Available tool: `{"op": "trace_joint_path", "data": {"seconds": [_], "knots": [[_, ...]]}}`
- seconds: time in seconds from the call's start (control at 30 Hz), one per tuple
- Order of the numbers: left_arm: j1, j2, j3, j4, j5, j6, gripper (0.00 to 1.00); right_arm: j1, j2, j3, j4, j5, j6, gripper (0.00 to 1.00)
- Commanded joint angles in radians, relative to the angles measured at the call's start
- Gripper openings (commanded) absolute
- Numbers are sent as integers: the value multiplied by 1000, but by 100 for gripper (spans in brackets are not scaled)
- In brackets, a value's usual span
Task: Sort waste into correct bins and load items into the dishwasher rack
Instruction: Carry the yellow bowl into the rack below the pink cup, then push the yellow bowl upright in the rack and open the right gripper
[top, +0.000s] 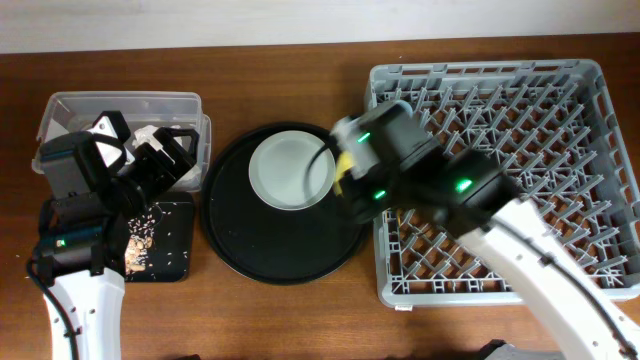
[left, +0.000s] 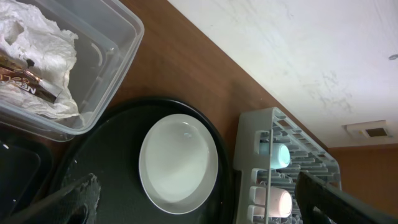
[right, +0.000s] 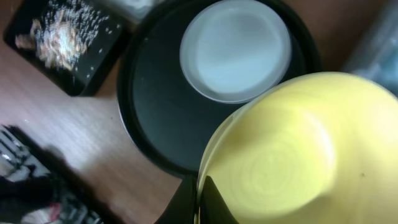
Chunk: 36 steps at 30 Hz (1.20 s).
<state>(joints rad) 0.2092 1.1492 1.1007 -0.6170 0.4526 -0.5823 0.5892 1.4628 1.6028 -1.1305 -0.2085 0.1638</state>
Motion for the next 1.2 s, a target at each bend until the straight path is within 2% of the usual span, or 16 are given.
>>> {"op": "trace_joint_path", "data": {"seconds": [0.0, 0.13, 0.2, 0.33, 0.43, 0.57, 0.93, 1.17], "knots": [[3, -5, 14, 2, -4, 24, 99, -212, -14, -14, -10, -373, -75, 4], [3, -5, 14, 2, -5, 24, 99, -451, -14, -107, -6, -781, -221, 4], [3, -5, 14, 2, -5, 24, 99, -589, -14, -208, -5, -1022, -327, 4], [3, -5, 14, 1, -5, 24, 99, -754, -14, -406, 21, -1341, -533, 4], [3, -5, 14, 1, -5, 24, 99, -831, -14, -555, 97, -1344, -552, 4], [3, -5, 14, 1, -4, 24, 99, -837, -14, -661, 191, -1344, -552, 4], [3, -5, 14, 0, -4, 24, 99, -837, -14, -800, 208, -1343, -610, 4], [3, -5, 14, -3, -4, 24, 99, -837, -14, -804, 205, -1343, -588, 4]]}}
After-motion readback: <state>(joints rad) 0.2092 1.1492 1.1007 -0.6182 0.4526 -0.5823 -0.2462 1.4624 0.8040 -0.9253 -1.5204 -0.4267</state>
